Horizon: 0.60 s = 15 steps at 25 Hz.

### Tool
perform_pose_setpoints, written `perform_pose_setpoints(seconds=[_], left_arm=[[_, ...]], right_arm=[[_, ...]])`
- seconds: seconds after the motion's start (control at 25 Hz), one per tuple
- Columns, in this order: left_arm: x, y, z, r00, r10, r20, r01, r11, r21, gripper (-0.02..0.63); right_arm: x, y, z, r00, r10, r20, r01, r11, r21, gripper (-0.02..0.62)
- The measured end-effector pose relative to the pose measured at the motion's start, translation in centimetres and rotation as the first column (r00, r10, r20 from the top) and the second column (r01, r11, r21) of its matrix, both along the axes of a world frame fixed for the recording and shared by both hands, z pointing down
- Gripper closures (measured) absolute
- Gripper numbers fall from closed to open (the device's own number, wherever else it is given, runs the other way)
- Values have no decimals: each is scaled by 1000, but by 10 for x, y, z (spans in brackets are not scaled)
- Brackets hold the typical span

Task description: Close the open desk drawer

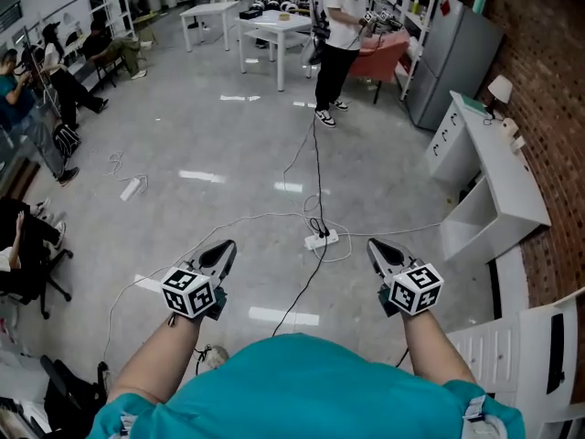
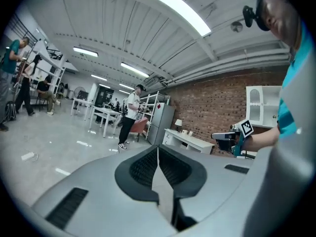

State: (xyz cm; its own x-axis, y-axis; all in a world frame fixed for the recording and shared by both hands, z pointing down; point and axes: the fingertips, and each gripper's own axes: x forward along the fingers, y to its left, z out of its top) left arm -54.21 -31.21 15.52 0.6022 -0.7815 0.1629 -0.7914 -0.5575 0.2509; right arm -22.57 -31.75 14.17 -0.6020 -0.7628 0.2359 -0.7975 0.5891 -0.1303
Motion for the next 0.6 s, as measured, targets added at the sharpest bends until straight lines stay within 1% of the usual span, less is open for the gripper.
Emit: perform_pose_setpoints(seconds=[0.08, 0.2, 0.4, 0.6], left_arm=[[5, 6, -21, 1000, 18, 4, -18, 999, 49, 584], [12, 12, -60, 999, 41, -15, -39, 993, 115, 584], [24, 12, -117, 997, 57, -54, -46, 981, 190, 584], [37, 23, -139, 994, 90, -64, -73, 970, 234, 584]], right_arm=[[1, 5, -16, 1000, -1, -6, 1, 1000, 7, 575], [2, 14, -42, 1000, -4, -13, 4, 999, 34, 575], [9, 26, -85, 1000, -4, -8, 5, 996, 90, 575], [14, 31, -105, 1000, 12, 8, -13, 994, 109, 575]])
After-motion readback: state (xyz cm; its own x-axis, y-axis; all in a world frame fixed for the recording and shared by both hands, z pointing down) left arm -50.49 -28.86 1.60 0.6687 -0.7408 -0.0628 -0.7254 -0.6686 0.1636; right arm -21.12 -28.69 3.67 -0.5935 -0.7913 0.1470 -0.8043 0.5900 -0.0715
